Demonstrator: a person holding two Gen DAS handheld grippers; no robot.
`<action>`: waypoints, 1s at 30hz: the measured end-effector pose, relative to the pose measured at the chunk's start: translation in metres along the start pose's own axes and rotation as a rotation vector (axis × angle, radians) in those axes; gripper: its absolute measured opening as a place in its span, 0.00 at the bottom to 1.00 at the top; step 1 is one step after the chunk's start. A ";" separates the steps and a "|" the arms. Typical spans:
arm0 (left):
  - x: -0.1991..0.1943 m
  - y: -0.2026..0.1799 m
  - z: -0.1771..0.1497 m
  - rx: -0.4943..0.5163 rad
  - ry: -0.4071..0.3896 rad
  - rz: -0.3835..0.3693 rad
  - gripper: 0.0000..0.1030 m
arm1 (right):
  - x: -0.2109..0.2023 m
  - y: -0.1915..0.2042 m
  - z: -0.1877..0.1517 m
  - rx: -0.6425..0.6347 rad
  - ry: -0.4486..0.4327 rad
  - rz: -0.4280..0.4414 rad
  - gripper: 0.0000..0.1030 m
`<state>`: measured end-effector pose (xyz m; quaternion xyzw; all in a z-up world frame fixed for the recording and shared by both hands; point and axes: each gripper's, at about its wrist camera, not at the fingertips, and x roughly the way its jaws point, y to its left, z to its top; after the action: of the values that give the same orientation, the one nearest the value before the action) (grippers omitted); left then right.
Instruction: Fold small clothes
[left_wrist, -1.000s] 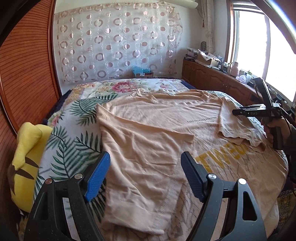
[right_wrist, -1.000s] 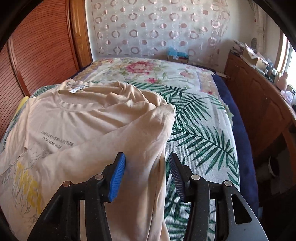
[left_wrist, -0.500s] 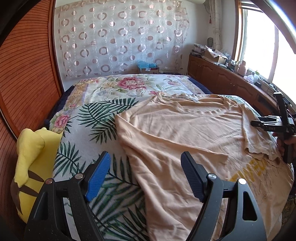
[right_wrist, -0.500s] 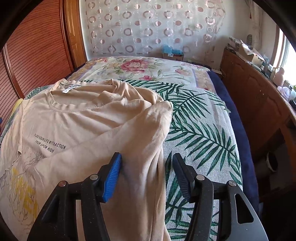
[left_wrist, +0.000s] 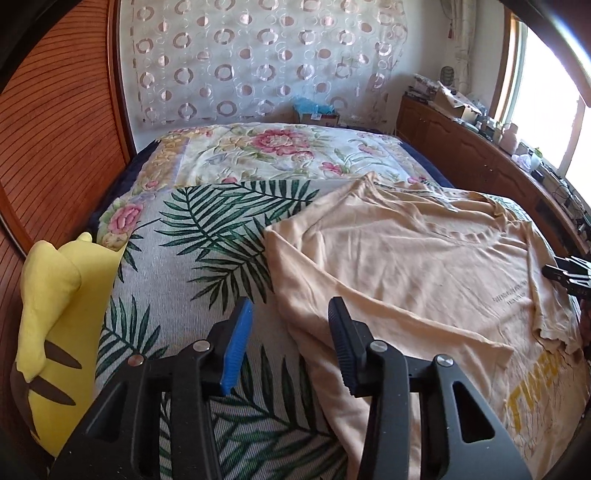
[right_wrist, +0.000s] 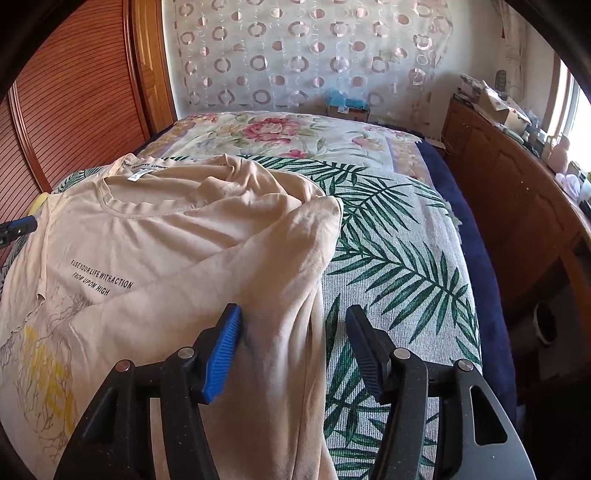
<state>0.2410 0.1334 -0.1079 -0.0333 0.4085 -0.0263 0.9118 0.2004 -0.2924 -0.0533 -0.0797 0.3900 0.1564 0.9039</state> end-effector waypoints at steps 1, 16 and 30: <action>0.003 0.001 0.002 -0.006 0.008 0.001 0.43 | 0.000 0.000 0.001 -0.003 0.005 0.001 0.58; 0.022 0.002 0.017 -0.025 0.038 -0.004 0.25 | 0.022 -0.012 0.037 0.025 0.058 0.025 0.25; -0.093 -0.052 0.003 0.073 -0.168 -0.108 0.04 | -0.053 0.006 0.016 -0.033 -0.139 0.119 0.04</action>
<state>0.1799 0.0892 -0.0327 -0.0243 0.3272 -0.0873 0.9406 0.1745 -0.2941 -0.0042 -0.0604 0.3277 0.2214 0.9165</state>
